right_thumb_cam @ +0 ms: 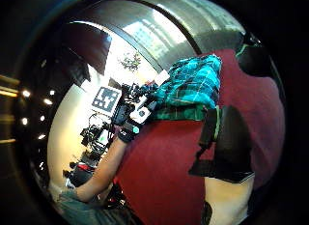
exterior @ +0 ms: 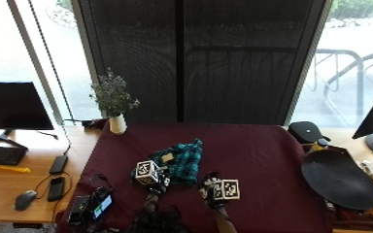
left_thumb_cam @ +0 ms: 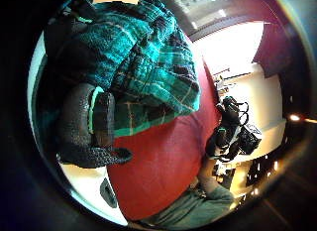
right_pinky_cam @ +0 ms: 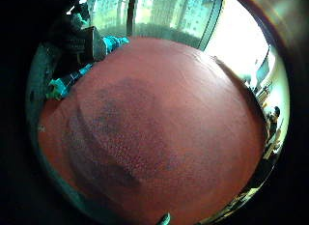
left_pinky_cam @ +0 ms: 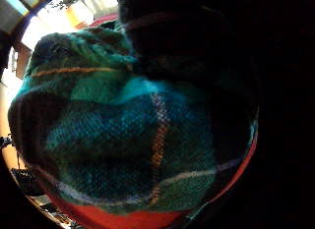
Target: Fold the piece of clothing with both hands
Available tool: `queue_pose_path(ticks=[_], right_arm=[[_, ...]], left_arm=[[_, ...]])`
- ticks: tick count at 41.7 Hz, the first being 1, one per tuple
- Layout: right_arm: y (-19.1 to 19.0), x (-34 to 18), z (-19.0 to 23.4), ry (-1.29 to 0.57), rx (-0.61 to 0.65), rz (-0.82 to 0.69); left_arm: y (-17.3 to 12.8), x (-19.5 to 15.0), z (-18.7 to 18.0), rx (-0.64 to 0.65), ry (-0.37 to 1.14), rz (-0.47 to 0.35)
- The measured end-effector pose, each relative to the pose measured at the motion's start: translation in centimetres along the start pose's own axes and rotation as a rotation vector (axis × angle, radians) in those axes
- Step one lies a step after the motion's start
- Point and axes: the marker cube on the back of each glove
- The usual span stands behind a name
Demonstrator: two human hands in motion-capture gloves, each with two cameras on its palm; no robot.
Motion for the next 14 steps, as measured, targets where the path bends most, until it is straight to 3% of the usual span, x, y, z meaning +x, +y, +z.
queue_pose_path(ticks=[14], right_arm=[[0.0, 0.0, -0.1, -0.015, 0.008, -0.006]], left_arm=[[0.1, 2.0, -1.0, 0.096, 0.136, 0.072]])
